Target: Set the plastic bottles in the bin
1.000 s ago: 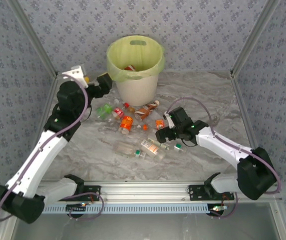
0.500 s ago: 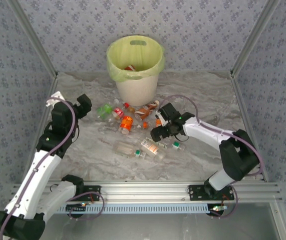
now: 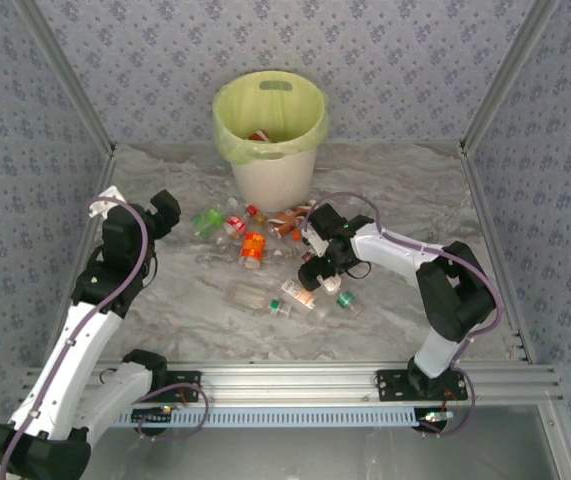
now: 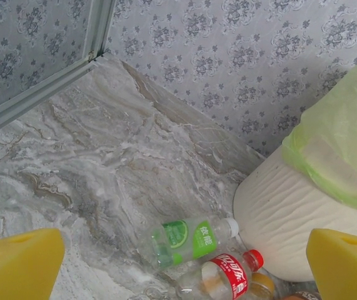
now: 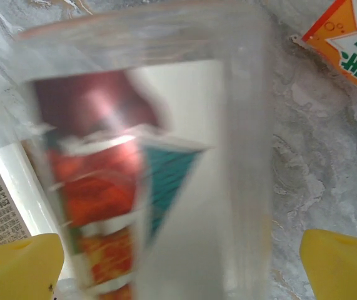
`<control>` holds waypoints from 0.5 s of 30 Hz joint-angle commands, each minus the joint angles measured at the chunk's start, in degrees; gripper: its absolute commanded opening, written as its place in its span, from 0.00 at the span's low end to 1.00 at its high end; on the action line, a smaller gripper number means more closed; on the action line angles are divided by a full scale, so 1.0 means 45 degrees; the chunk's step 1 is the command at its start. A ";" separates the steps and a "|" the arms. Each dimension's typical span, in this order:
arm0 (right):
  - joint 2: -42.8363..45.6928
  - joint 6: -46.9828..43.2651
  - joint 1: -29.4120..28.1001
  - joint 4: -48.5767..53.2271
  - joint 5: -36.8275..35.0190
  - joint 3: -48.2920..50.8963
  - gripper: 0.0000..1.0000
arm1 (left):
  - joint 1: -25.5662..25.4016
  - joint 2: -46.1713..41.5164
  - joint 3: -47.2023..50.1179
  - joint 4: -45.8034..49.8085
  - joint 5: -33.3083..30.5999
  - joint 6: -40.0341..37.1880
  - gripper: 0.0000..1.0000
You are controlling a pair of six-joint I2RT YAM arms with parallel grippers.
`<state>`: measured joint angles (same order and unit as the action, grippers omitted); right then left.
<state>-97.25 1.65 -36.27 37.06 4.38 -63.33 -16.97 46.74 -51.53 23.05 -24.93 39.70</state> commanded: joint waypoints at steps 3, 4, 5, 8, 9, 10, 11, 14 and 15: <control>-0.0428 0.0374 -0.0252 -0.0245 -0.0174 0.0030 0.95 | 0.0070 0.0323 -0.0056 -0.0047 0.0079 0.0181 1.00; -0.0624 0.0521 -0.0353 -0.0398 -0.0489 -0.0006 0.94 | 0.0081 0.0392 -0.0089 -0.0044 0.0131 0.0180 0.99; -0.0773 0.0597 -0.0463 -0.0494 -0.0742 -0.0052 0.93 | 0.0095 0.0457 -0.0106 -0.0044 0.0186 0.0174 1.00; -0.1080 0.0736 -0.0629 -0.0526 -0.1341 -0.0136 0.91 | 0.0100 0.0532 -0.0110 -0.0051 0.0262 0.0198 1.00; -0.1115 0.0800 -0.0631 -0.0520 -0.1478 -0.0135 0.89 | 0.0100 0.0531 -0.0095 -0.0044 0.0263 0.0198 1.00; -0.1069 0.0841 -0.0625 -0.0769 -0.1678 -0.0079 0.87 | 0.0119 0.0550 -0.0095 -0.0044 0.0265 0.0200 0.99; -0.0985 0.0862 -0.0603 -0.0916 -0.1837 -0.0029 0.84 | 0.0119 0.0551 -0.0087 -0.0044 0.0259 0.0201 1.00; -0.0519 0.0883 -0.0508 -0.1071 -0.1960 0.0158 0.77 | 0.0119 0.0599 -0.0045 -0.0082 0.0231 0.0188 1.00; -0.0274 0.0818 -0.0466 -0.1147 -0.1893 0.0242 0.74 | 0.0139 0.0619 -0.0026 -0.0097 0.0262 0.0197 0.99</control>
<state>-101.41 4.89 -38.74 32.95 -2.13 -63.16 -16.86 49.36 -51.53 23.00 -24.40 40.18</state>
